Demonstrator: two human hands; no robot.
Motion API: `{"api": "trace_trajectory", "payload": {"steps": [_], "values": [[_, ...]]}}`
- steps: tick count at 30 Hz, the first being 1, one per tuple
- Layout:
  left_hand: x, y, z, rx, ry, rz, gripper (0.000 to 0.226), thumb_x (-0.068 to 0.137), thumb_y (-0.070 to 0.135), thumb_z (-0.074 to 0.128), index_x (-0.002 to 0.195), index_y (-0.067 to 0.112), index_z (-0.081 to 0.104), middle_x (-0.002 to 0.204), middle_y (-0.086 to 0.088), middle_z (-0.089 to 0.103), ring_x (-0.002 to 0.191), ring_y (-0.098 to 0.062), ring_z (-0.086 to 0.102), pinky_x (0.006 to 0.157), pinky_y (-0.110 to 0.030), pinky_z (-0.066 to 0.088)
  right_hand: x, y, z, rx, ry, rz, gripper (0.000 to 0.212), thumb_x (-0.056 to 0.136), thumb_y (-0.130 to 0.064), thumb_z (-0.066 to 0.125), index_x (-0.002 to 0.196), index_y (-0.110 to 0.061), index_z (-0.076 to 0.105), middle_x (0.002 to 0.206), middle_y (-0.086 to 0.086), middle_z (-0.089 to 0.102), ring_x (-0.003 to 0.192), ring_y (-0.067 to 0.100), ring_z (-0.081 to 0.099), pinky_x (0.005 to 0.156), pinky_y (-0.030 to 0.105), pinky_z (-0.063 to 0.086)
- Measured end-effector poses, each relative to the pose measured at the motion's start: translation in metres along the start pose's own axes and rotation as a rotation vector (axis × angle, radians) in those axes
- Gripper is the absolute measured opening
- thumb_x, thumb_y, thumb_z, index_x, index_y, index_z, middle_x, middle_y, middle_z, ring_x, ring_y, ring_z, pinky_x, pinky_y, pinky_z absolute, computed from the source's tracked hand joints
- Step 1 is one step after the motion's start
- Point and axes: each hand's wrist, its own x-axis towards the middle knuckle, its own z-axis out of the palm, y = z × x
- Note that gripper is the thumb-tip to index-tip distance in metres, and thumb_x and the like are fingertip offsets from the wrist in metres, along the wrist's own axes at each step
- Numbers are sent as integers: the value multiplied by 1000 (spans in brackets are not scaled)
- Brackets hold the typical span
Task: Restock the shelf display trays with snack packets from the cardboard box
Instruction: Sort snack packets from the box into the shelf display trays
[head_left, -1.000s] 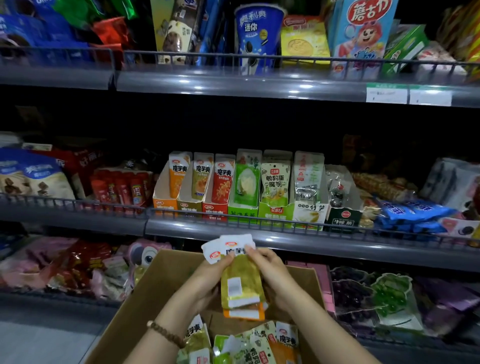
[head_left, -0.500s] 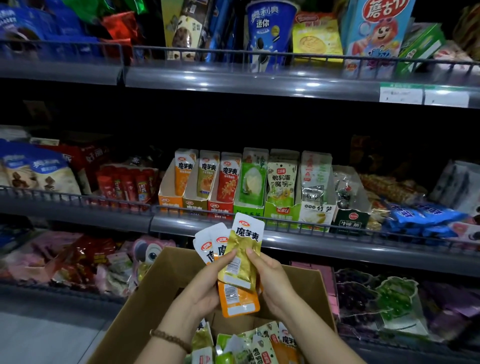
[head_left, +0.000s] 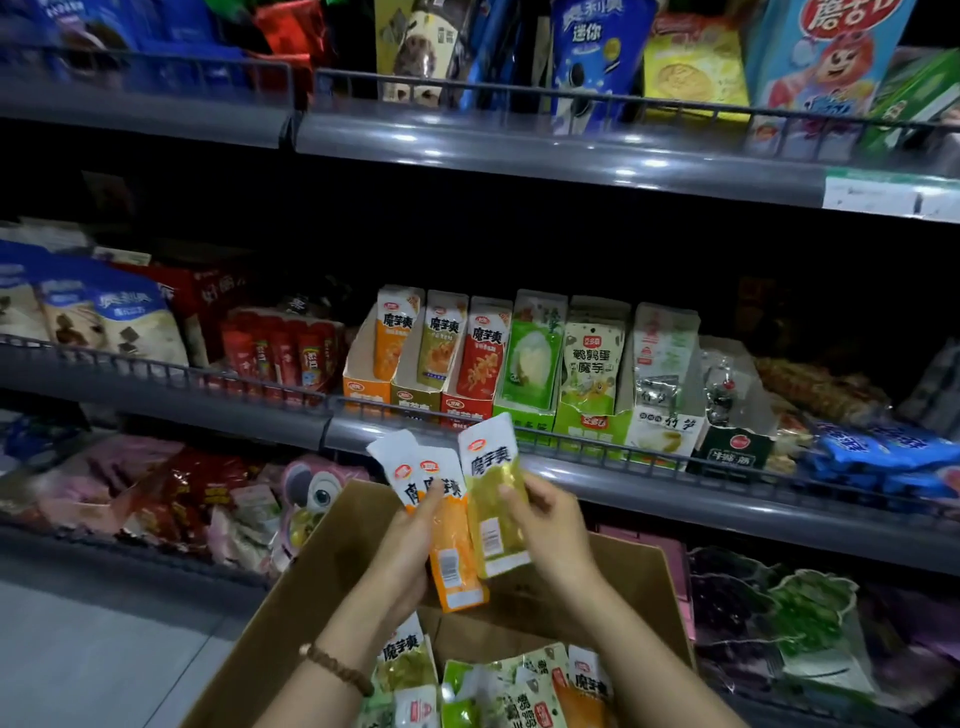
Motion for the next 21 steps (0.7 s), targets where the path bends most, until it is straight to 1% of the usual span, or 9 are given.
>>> {"api": "trace_trajectory", "payload": {"steps": [2,4,7,9,11,13,16,19,21], "values": [[-2,-3,5,23,22,30,39,96,32,50,119,3,58,96,-14,72,86,-26,69,76,-37,55,-1,3,20,-53,-37,-19,15,93,-26,56,102,-27,69,100,-8,70,92,6,67,79,21,52],[-9,-1,7,2,-18,33,43,93,42,49,112,5,61,89,-15,73,81,-27,71,70,-37,57,-2,3,35,-85,-67,14,29,93,-45,48,100,-28,71,104,-5,65,94,9,64,76,24,53],[-13,3,1,43,-75,57,55,80,58,50,103,11,67,92,-16,73,90,-29,70,88,-44,54,1,5,45,-122,-111,66,45,94,-57,34,105,-30,69,108,-3,58,91,10,61,66,24,52],[-12,4,-8,20,-74,59,52,78,50,57,108,8,65,95,-16,73,91,-31,70,88,-44,54,6,3,44,-145,-151,60,32,98,-40,40,105,-26,68,104,0,53,85,10,59,61,21,51],[-9,10,-19,-34,-73,38,37,86,30,60,114,5,63,98,-16,73,86,-29,70,75,-38,57,15,1,39,-173,-122,30,16,95,-25,53,98,-35,66,110,3,54,93,17,60,76,27,53],[-8,19,-28,-33,-102,15,29,89,18,59,115,5,62,99,-16,72,81,-27,71,67,-35,58,25,-6,31,-196,-91,16,24,90,-21,62,105,-39,60,119,0,56,99,20,60,83,30,53],[-6,34,-33,-22,-151,-8,25,87,12,63,111,3,63,97,-18,72,75,-27,72,70,-38,59,43,-26,21,27,-174,109,49,88,-15,65,129,-33,47,120,-7,55,99,14,63,69,24,55],[-3,51,-35,11,-203,-5,19,84,10,66,102,5,65,88,-16,74,66,-24,71,59,-33,59,62,-48,16,203,-290,211,41,87,-6,64,125,-19,57,111,4,69,94,17,69,71,29,57],[1,64,-37,14,-227,5,16,83,11,67,98,6,65,84,-13,74,66,-22,71,58,-32,58,74,-57,17,256,-300,282,36,85,0,63,119,-9,61,104,9,72,86,18,70,71,29,59]]}}
